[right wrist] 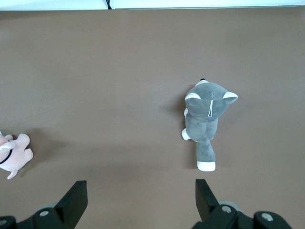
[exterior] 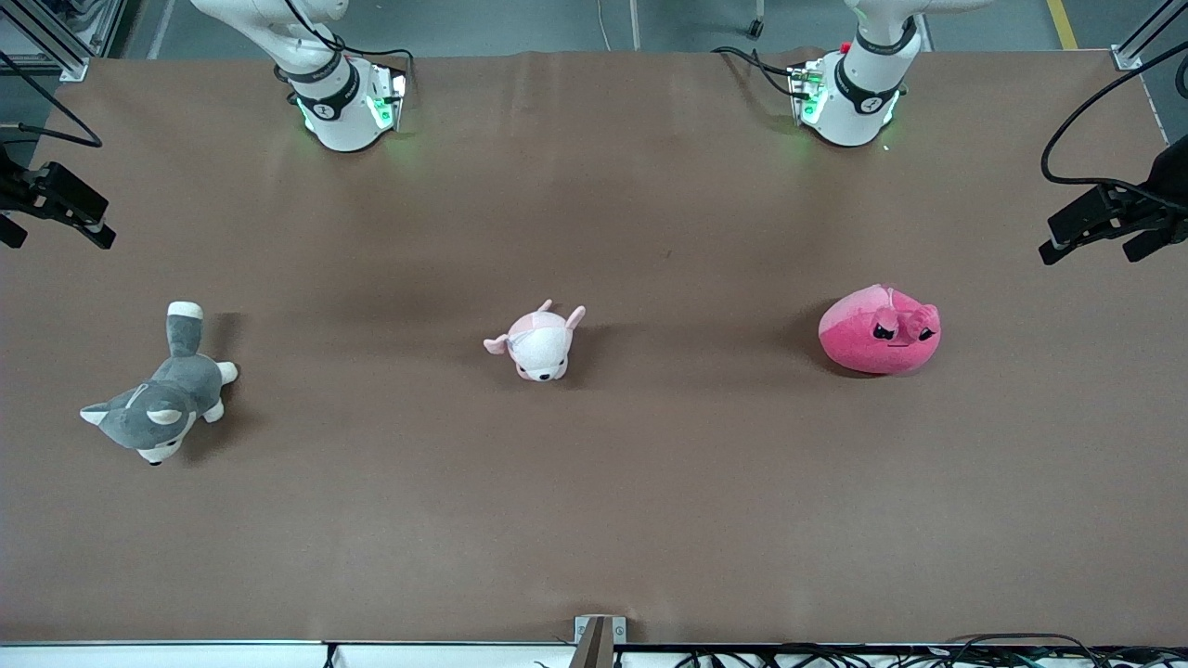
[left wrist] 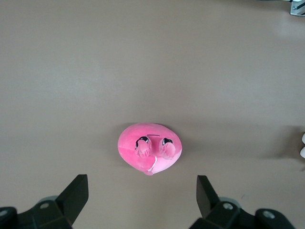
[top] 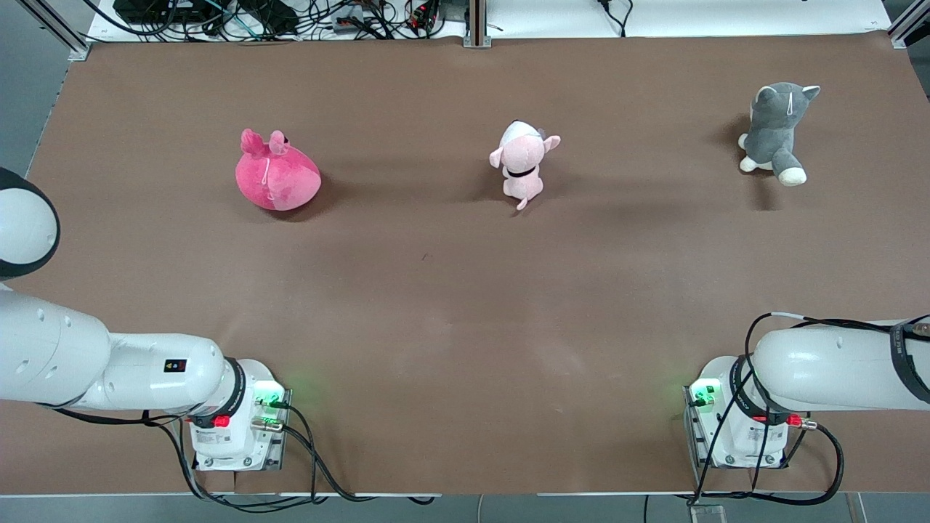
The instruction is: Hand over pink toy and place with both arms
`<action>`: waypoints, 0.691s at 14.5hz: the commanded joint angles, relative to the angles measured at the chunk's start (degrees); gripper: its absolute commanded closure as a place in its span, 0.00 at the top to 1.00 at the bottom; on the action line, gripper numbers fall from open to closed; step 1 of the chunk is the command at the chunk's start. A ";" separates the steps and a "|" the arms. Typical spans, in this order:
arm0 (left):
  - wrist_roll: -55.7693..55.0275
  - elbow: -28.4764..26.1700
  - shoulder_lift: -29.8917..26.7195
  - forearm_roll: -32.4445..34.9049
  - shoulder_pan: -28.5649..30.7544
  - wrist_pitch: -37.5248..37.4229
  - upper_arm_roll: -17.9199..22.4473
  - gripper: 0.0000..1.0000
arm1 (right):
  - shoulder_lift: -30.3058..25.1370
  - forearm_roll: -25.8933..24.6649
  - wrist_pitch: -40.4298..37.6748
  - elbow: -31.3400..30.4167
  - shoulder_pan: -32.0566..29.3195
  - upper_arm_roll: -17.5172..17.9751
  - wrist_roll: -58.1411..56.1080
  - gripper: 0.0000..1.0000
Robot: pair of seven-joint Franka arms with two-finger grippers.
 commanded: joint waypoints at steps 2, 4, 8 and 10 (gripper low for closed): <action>0.55 0.06 -0.55 0.87 -0.16 -0.63 0.20 1.00 | 0.57 -0.85 -0.86 0.98 0.16 -0.03 -0.22 1.00; 0.55 0.14 -0.37 0.87 -0.16 -0.63 0.20 1.00 | 0.39 -0.76 -0.77 0.63 0.24 -0.03 -0.22 1.00; 0.20 -0.03 0.24 0.43 -0.16 -1.33 0.20 1.00 | 0.30 -0.76 -0.95 -0.07 0.25 -0.03 -0.22 1.00; 0.37 -0.73 2.25 0.52 -0.16 -3.51 0.20 1.00 | 0.30 -0.76 -0.86 -0.07 0.24 -0.03 -0.22 1.00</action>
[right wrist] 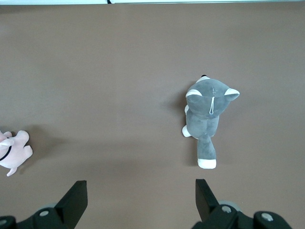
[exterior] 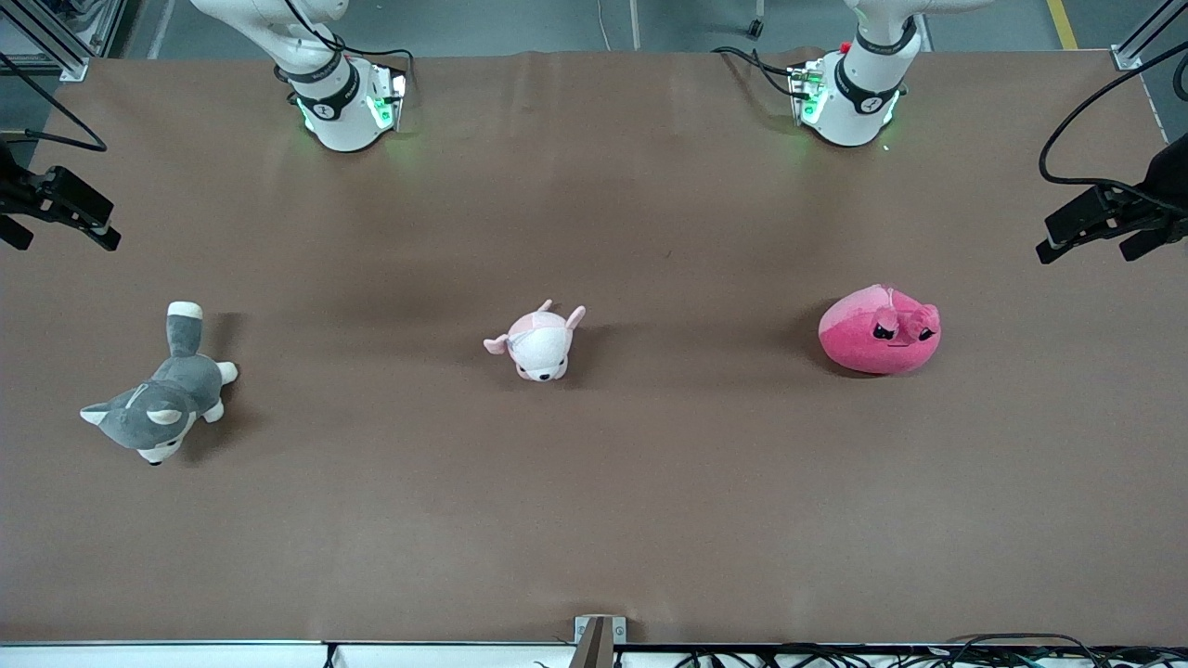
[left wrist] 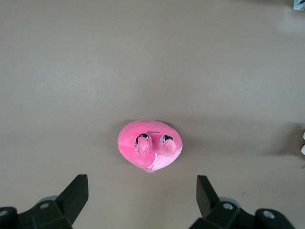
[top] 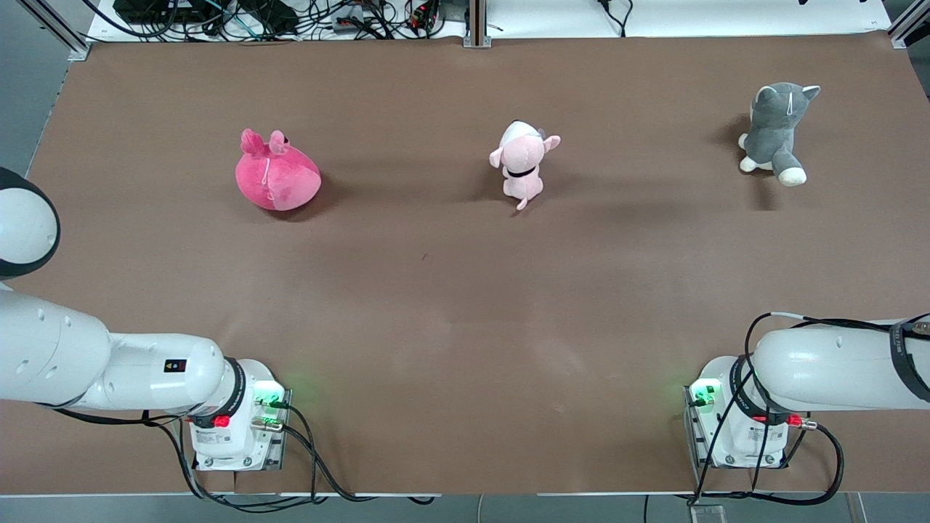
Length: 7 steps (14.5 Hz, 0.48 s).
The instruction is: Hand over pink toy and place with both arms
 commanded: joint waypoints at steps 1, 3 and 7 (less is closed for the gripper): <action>0.55 -1.17 2.28 0.08 -0.07 -3.00 0.11 1.00 | -0.12 -0.67 -0.22 -0.08 0.24 -0.11 -0.13 1.00; 0.20 -2.58 4.82 -0.01 -0.24 -2.74 0.20 1.00 | -0.12 -0.67 -0.31 -0.26 0.15 -0.11 -0.13 1.00; 0.20 -11.61 5.19 0.08 0.37 3.04 0.20 1.00 | 0.14 -0.67 -0.13 -0.26 -0.11 -0.20 0.05 1.00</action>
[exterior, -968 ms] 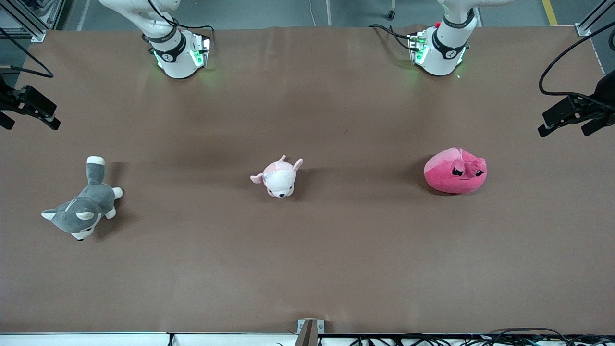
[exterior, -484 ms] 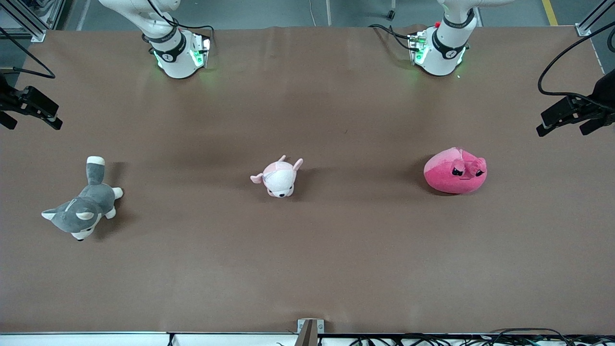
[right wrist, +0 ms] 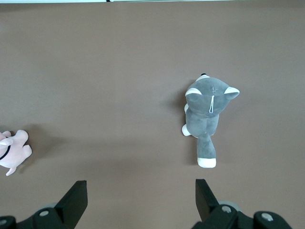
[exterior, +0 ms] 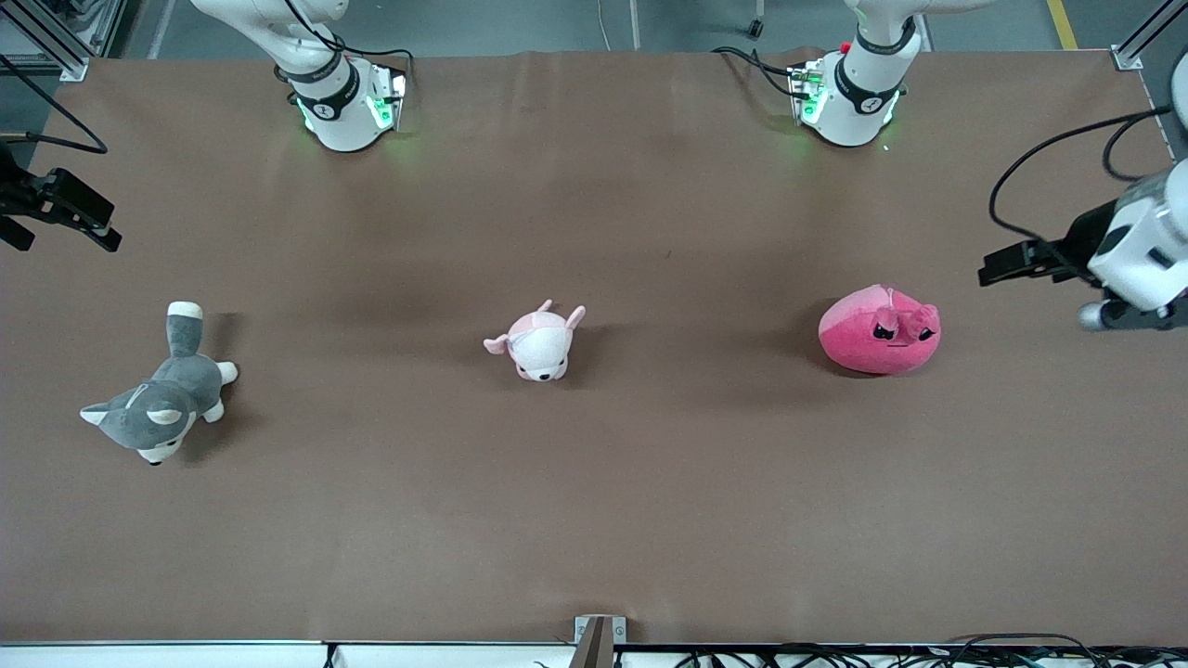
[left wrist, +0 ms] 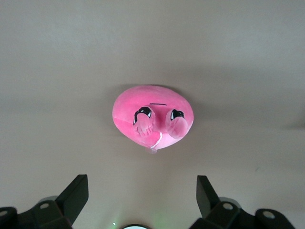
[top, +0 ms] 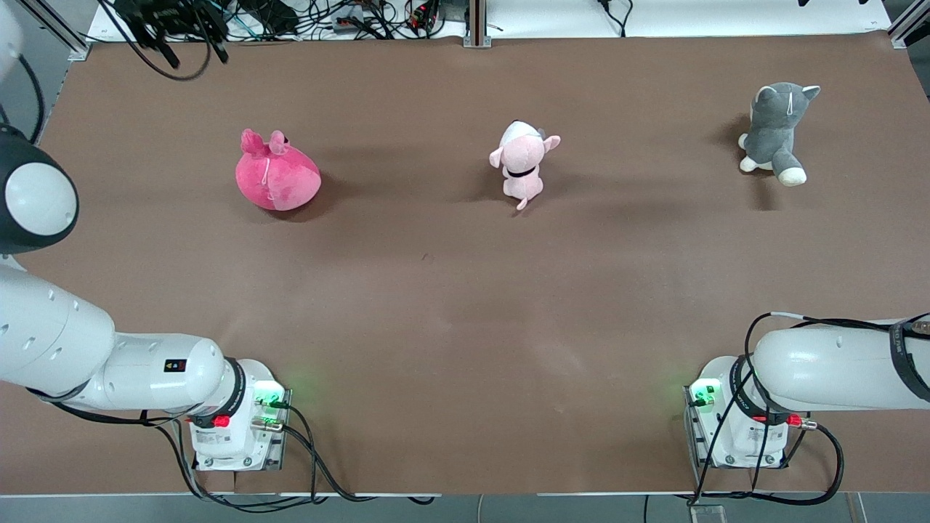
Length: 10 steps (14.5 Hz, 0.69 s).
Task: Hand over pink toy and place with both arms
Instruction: 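Reach the left gripper down and grasp the hot-pink plush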
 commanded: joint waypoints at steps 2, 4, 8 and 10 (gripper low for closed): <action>0.11 -10.15 -1.21 0.34 0.41 6.90 0.28 1.00 | 0.10 -0.76 0.43 0.23 -0.02 0.00 0.05 1.00; 0.11 -15.25 -1.22 0.52 0.41 12.00 0.28 1.00 | 0.28 -0.50 0.08 0.23 -0.37 0.00 -0.04 1.00; 0.11 -21.24 -0.69 0.70 1.28 17.63 0.28 1.00 | 0.89 -0.32 0.08 0.67 -0.37 -0.18 0.13 1.00; 0.02 -22.39 0.36 0.70 1.29 20.18 0.28 0.83 | 1.51 -0.67 -0.01 0.76 -0.20 -0.18 0.22 1.00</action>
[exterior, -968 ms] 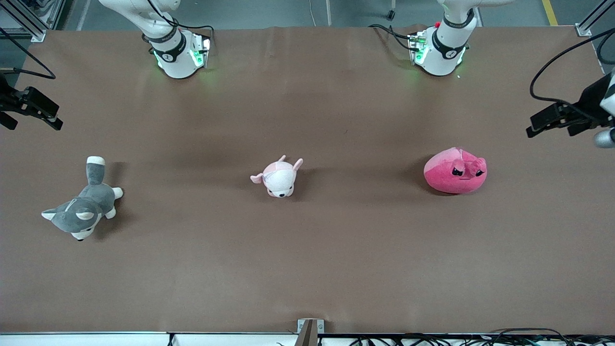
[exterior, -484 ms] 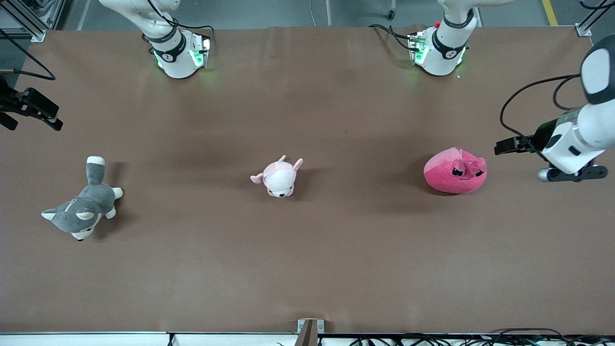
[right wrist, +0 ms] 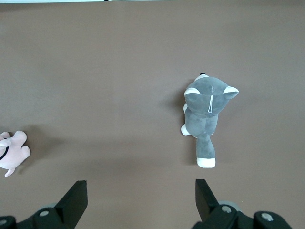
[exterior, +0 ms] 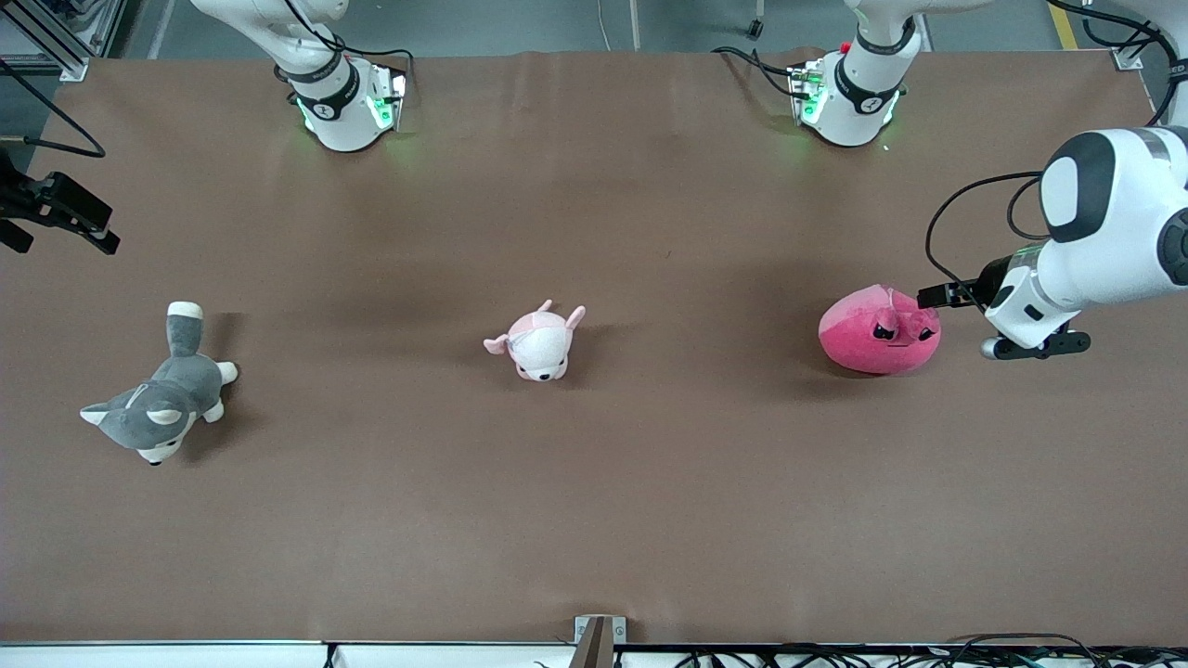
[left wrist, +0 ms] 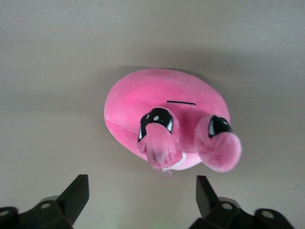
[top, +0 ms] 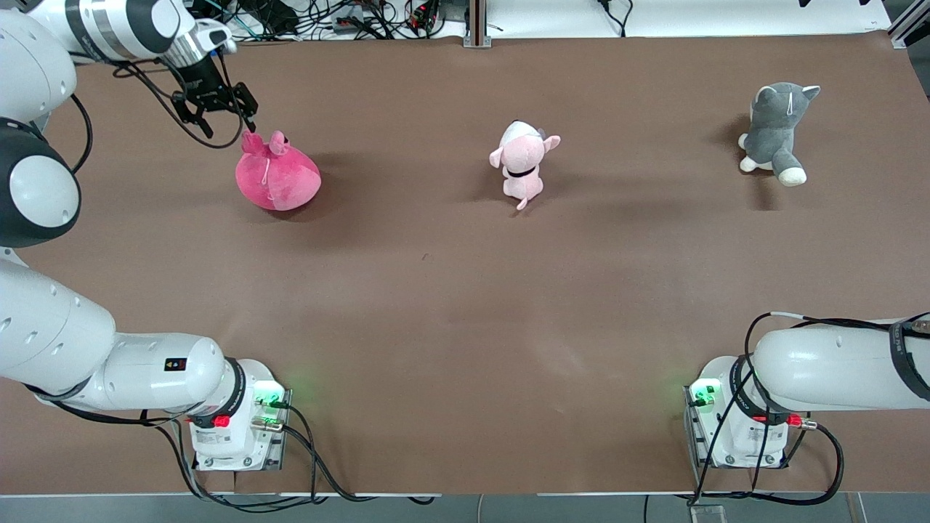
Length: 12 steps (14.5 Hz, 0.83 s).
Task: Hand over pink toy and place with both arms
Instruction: 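Reach the left gripper down and grasp the hot-pink plush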
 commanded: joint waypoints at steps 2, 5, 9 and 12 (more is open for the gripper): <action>0.02 -1.72 1.28 0.70 0.17 4.44 0.02 0.64 | 0.97 -0.32 -0.46 0.75 0.44 0.40 0.30 1.00; -0.15 -1.37 2.51 0.17 -0.09 6.64 -0.16 0.46 | 0.89 -0.23 -2.75 0.84 1.23 0.40 0.39 1.00; -0.15 0.47 4.09 0.08 -0.53 7.00 -0.25 0.00 | 2.02 -1.02 -3.54 1.28 1.49 0.49 -0.13 1.00; -0.41 2.32 4.54 -0.01 -1.23 6.74 -0.42 0.00 | 3.16 -0.76 -3.89 1.20 0.70 0.23 -0.31 1.00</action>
